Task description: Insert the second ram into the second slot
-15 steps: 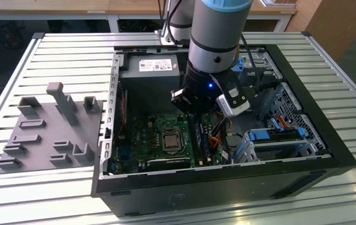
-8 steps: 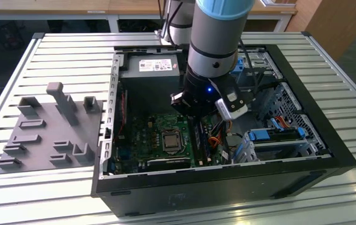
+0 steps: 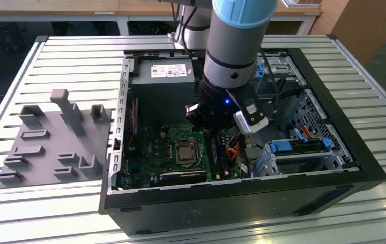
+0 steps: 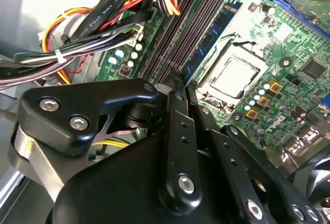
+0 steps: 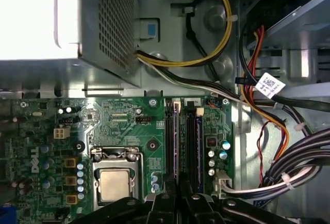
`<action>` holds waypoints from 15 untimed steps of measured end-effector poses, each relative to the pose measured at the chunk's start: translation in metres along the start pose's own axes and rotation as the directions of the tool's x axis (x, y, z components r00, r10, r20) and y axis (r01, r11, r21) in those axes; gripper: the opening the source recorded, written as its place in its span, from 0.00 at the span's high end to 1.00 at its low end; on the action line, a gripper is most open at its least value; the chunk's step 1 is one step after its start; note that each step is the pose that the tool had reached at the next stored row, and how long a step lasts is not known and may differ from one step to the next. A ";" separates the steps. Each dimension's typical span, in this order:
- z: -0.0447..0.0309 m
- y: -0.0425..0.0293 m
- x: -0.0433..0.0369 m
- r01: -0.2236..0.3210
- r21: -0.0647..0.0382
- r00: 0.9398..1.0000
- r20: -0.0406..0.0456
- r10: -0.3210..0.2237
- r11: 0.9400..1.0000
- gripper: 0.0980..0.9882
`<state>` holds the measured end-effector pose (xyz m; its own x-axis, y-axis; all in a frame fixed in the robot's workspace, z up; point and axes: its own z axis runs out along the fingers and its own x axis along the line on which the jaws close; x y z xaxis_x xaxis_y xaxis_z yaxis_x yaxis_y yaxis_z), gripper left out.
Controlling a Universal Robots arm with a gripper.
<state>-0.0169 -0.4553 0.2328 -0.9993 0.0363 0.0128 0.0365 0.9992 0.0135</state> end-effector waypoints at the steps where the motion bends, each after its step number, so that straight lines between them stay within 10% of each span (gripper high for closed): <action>1: 0.0017 0.0000 -0.0006 0.001 0.000 1.000 -0.001 -0.001 1.000 0.95; 15: 0.0097 -0.0032 -0.0020 0.001 0.000 1.000 -0.004 -0.001 1.000 0.95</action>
<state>-0.0151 -0.4584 0.2230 -0.9992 0.0355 0.0170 0.0357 0.9993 0.0133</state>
